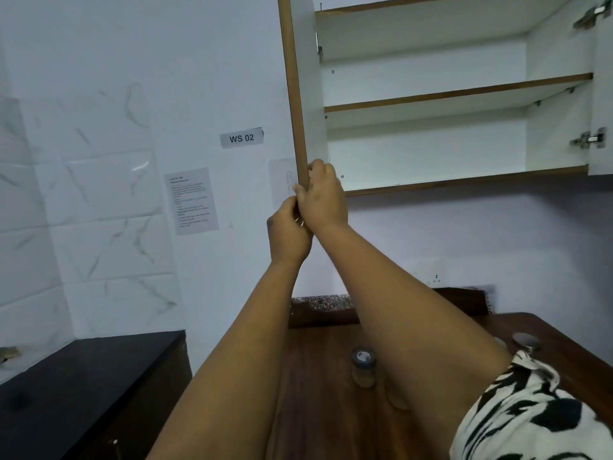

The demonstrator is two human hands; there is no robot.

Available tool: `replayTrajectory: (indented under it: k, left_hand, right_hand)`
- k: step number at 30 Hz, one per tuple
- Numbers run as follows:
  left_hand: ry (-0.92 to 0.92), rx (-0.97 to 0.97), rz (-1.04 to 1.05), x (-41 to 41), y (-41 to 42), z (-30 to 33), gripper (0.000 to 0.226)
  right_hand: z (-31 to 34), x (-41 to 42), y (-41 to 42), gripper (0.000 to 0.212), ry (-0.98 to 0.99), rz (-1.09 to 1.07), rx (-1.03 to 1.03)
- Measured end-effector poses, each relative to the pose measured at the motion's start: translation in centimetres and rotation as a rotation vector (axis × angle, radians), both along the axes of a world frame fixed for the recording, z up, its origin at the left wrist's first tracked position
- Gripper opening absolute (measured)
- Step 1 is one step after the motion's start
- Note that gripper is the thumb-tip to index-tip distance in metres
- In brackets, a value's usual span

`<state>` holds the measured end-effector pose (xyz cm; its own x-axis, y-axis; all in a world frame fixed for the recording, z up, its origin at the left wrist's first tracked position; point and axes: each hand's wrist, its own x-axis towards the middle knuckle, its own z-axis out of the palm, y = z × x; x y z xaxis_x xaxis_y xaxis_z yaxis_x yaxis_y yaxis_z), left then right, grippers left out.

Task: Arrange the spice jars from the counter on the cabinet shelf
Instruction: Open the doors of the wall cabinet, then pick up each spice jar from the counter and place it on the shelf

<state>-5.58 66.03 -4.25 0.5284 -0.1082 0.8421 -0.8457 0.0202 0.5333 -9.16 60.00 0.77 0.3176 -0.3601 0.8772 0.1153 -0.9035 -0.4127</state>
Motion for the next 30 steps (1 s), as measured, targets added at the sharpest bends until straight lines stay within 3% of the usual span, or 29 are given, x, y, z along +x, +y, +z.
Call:
replayTrajectory:
  k: [3, 5, 11, 15, 20, 26, 30]
  left_hand:
    - [-0.017, 0.022, 0.02, -0.4, -0.9, -0.4, 0.054]
    - [-0.107, 0.033, 0.134, -0.7, -1.8, -0.7, 0.069]
    - [-0.282, -0.03, 0.468, -3.3, -6.0, -3.1, 0.072]
    - [-0.366, 0.051, 0.429, -4.5, -10.6, -8.3, 0.07]
    - [-0.157, 0.269, 0.26, -4.1, -16.3, -16.8, 0.075]
    - [0.183, 0.557, 0.244, -3.1, -21.6, -28.8, 0.079]
    - [0.243, 0.821, 0.213, -3.1, -23.8, -35.8, 0.085]
  right_hand:
    - [-0.3, -1.4, -1.4, 0.043, -0.039, 0.048, 0.026]
    - [-0.4, -2.3, -2.8, 0.044, -0.073, 0.009, 0.04]
    - [-2.7, -5.0, -8.8, 0.04, -0.067, -0.101, 0.088]
    - [-7.8, -6.1, -14.1, 0.04, -0.011, -0.186, 0.118]
    - [-16.9, -6.7, -21.5, 0.038, 0.133, -0.271, 0.197]
    - [-28.6, -5.9, -28.9, 0.031, 0.4, -0.327, 0.225]
    - [-35.9, -4.3, -31.4, 0.025, 0.571, -0.3, 0.296]
